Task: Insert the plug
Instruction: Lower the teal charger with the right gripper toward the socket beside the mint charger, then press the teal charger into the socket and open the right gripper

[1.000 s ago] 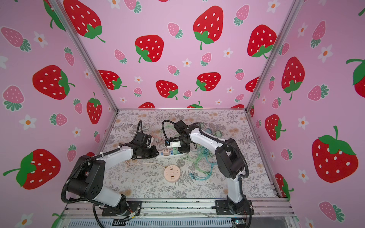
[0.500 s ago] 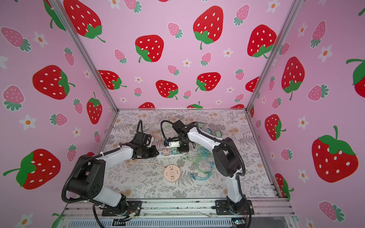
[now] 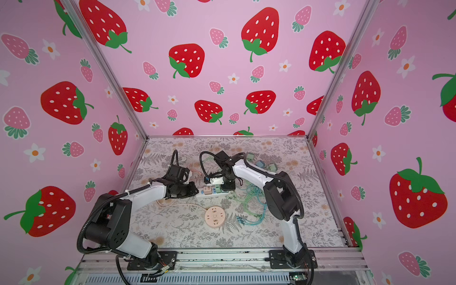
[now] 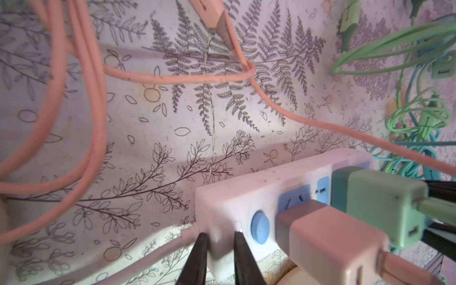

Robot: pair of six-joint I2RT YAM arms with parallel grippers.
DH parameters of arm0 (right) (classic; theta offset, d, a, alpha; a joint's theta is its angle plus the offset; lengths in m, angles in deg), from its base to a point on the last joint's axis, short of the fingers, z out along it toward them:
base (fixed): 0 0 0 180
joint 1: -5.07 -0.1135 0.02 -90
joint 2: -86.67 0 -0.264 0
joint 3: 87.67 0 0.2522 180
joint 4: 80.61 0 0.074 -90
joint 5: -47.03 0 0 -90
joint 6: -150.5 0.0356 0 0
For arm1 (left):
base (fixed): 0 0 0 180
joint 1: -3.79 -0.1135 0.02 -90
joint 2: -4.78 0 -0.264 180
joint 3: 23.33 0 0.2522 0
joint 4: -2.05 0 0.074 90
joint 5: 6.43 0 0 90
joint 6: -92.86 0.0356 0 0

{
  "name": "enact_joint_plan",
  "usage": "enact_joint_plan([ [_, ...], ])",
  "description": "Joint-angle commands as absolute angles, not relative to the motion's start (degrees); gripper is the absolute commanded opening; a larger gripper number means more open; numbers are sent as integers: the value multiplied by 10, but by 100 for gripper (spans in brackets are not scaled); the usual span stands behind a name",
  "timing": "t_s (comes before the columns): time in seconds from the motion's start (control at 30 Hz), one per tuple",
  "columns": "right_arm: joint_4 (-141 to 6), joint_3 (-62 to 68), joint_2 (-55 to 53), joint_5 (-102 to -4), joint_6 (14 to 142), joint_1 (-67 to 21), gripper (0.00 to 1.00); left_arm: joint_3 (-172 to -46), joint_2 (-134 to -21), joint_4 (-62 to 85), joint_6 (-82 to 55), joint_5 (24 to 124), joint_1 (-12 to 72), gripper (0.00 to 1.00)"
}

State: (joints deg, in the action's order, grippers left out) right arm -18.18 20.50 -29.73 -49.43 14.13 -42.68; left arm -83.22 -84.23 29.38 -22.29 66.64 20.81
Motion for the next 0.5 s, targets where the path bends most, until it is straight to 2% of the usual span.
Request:
enact_joint_plan([
  [0.0,-199,188,-306,-490,152,-428,33,-849,-848,319,-212,684,206,22],
  [0.3,-194,186,-272,-507,170,-423,51,-843,-838,326,-208,691,206,22],
  [0.47,-205,166,-242,-519,186,-415,74,-842,-822,336,-204,693,203,22],
])
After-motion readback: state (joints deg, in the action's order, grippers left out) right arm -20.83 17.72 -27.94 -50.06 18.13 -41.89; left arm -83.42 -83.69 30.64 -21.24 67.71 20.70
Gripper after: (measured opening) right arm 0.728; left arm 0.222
